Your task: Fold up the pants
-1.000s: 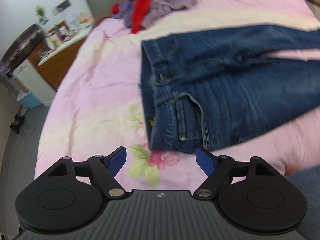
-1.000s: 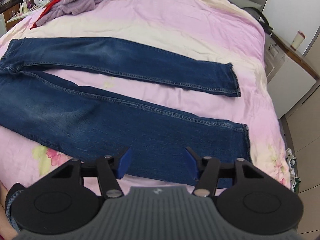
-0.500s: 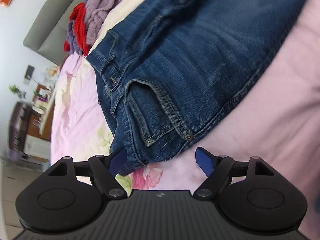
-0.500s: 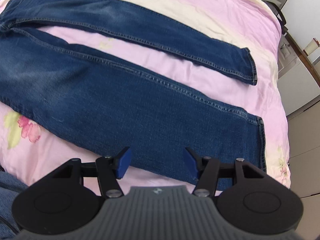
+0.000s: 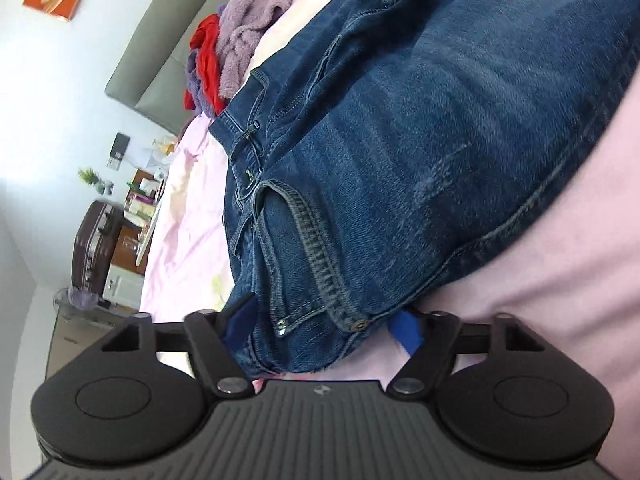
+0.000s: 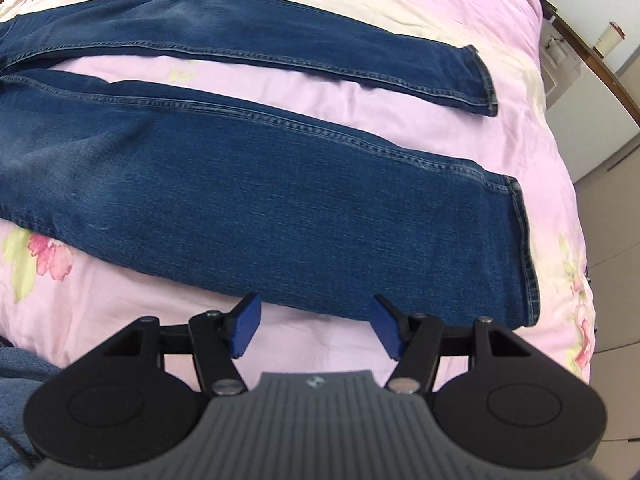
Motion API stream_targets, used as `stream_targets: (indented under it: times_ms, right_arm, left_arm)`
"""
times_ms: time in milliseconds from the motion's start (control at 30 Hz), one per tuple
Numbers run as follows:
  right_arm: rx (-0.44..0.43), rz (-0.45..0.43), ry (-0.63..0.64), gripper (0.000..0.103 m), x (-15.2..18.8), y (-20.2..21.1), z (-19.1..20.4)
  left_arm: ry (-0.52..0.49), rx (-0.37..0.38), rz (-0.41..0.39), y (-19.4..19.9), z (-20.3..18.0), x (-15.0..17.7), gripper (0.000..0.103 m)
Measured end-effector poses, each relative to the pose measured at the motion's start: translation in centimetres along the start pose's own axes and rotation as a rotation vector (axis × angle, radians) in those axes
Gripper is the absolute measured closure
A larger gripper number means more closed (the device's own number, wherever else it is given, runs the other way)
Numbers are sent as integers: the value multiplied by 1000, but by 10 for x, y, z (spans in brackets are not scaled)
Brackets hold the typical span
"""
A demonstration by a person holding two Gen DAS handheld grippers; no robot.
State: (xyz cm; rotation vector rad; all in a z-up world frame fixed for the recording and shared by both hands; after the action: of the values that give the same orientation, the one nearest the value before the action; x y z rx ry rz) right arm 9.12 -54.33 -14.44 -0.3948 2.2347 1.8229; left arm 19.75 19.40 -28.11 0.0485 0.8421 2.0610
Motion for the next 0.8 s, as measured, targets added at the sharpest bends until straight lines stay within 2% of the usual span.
stream_targets:
  times_ms: [33,133,267,333,400,600,800]
  right_arm:
    - [0,6,-2,47,0,-1,0]
    - [22,33,26,53,-2,-5,1]
    - [72,58,135,57,-2,-12,12]
    - [85,57,199,57,-2,-13,19]
    - [84,64,252,57,-1,-15,23]
    - [73,93,376,57,5,-20,29]
    - [62,78,417,60,16,-16,26]
  left_arm:
    - [20,8,6,0,0,-2,37]
    - [50,20,2,5,-5,-4,54]
    - [121,39,-2,14,1,-3,60]
    - [197,75,7,18,10,-5,69]
    - [265,115,19,22,21,-7,70]
    - [377,180,53,29,47,-16,73]
    - [365,181,66,31,56,-22,75]
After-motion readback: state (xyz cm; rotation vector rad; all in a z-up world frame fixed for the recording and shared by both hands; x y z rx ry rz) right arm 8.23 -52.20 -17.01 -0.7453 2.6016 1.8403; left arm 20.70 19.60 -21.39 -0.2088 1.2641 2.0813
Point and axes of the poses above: each gripper's, at about its wrist camera, not at the fingertips, and y roughly against the way its jaws point, z to its left, x to its underside, the point moved 6 cm from there along -y, roughly the way its jaws point, and after that the axes turned 5 degrees about -y, right-handed, at the moved point
